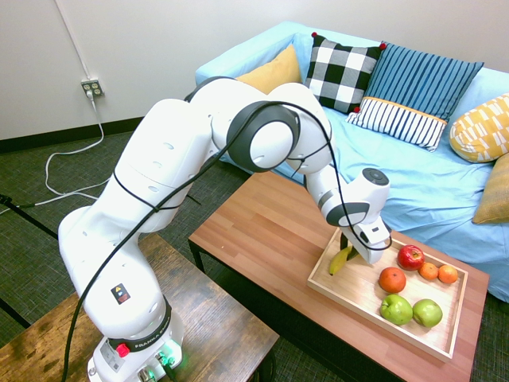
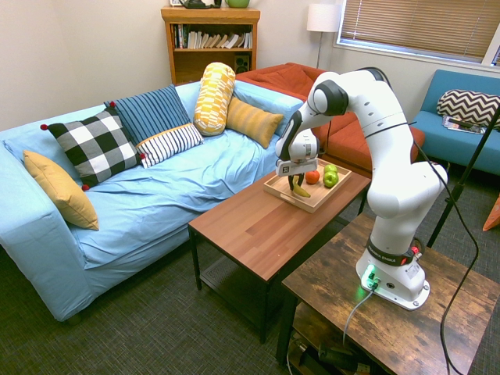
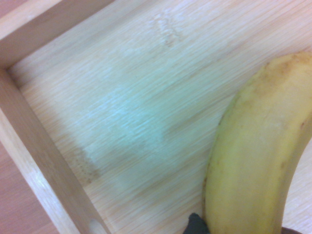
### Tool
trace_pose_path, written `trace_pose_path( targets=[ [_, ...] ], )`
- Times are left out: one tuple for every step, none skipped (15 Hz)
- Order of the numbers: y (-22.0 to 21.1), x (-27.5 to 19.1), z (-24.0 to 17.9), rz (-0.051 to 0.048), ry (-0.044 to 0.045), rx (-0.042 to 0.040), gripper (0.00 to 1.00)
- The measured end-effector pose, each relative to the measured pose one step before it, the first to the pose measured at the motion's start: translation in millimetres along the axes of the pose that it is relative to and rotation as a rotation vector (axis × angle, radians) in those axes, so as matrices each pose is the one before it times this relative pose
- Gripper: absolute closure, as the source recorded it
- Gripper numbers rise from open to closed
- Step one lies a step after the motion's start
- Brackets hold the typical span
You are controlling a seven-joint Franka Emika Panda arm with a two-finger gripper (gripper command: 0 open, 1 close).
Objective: Put banana in the tray
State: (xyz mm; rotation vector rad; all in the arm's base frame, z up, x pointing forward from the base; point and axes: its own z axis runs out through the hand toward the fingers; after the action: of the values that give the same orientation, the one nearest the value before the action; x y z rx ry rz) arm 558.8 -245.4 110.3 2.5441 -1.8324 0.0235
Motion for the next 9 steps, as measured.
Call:
trace_pose_path(
  targets=[
    [-1.19,1.31,2.26,0.00199,-0.00197,0.00351,0.00],
    [-1.18,1.33,1.24,-0.00167,-0.00063,0.00350,0.00],
    [-0.51,1.10,0.93,-0.00100,-0.00240,0.00466,0.00],
    [-0.13,1.67,0.89,-0.00165,-0.00225,0.00477,0.00],
    [0.47,1.77,1.53,0.00060,-0.00175,0.00228,0.00],
    [0.40,1.39,1.33,0.00054,-0.00118,0.00166,0.00],
    [-0.86,0.49,0.24,-0.00221,-0.00012,0.00242,0.00],
    [-1.22,-0.25,-0.32,-0.00523,-0.00036,0.00263,0.00],
    [-0.64,-0.29,-0.22,-0.00637,-0.00078,0.00202,0.00]
  ],
)
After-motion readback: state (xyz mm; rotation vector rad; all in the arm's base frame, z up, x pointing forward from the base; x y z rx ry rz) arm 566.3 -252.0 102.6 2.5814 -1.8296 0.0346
